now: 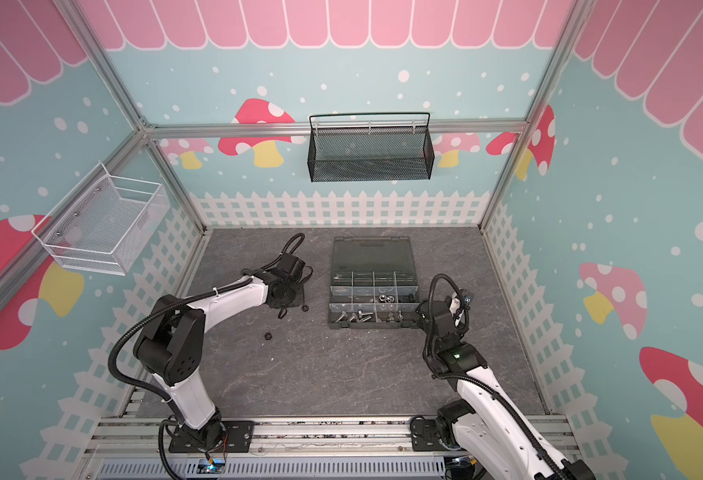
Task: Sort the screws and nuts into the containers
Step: 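Lift the black nut with the left gripper and carry it over the box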
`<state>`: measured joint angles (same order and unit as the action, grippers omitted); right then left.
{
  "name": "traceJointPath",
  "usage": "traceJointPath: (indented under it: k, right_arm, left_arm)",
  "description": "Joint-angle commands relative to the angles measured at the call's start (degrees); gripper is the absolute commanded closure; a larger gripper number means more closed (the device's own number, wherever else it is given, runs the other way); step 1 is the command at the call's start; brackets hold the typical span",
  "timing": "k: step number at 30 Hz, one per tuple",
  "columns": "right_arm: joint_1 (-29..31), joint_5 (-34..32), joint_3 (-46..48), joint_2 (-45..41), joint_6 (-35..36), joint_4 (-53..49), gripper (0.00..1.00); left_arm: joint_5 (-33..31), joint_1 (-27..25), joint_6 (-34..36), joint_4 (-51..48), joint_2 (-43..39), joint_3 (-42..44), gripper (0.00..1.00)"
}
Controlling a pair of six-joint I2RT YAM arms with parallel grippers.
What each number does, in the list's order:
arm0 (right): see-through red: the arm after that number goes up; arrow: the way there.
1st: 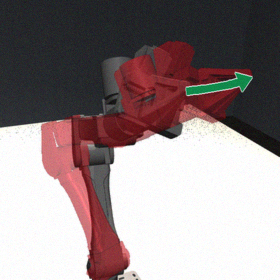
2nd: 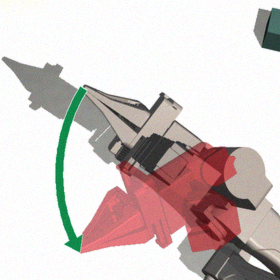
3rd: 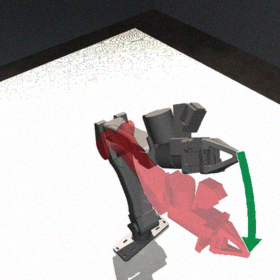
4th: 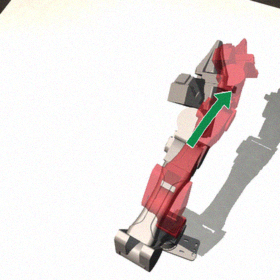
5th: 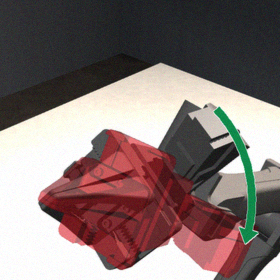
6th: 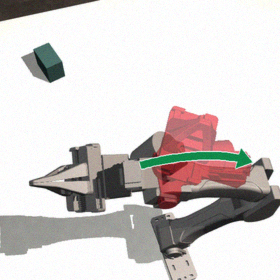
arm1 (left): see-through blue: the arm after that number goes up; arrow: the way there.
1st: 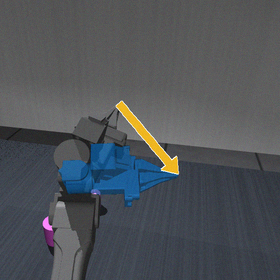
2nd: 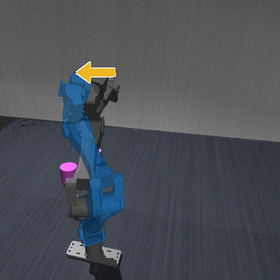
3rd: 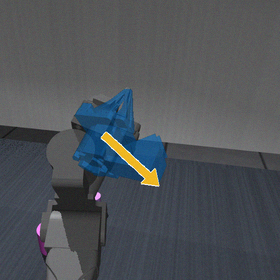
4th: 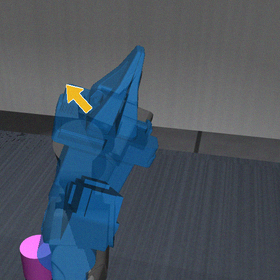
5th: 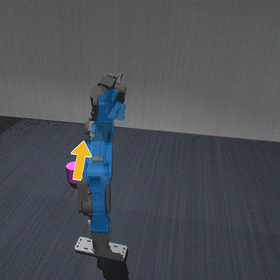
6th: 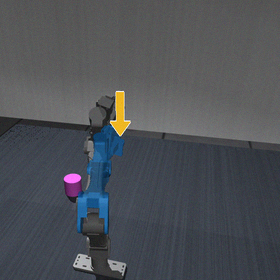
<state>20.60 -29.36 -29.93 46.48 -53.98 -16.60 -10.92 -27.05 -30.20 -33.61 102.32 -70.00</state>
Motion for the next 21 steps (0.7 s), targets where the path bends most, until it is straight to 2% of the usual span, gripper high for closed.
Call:
traceJointPath:
  k: [1, 11, 21]
  right_arm:
    - [-0.3, 0.2, -2.4, 1.3, 3.0, 0.2, 0.03]
    - [-0.3, 0.6, -5.3, 6.8, 10.0, 0.4, 0.03]
    - [-0.4, 3.0, -8.8, 14.8, 11.9, -0.8, 0.03]
  left_arm:
    - [-1.2, -1.0, -0.2, 0.0, -3.2, 0.3, 0.87]
    - [0.1, -5.8, -0.3, 3.0, -6.0, -2.5, 0.87]
    - [4.1, -10.9, -0.3, 7.6, -0.5, -10.5, 0.87]
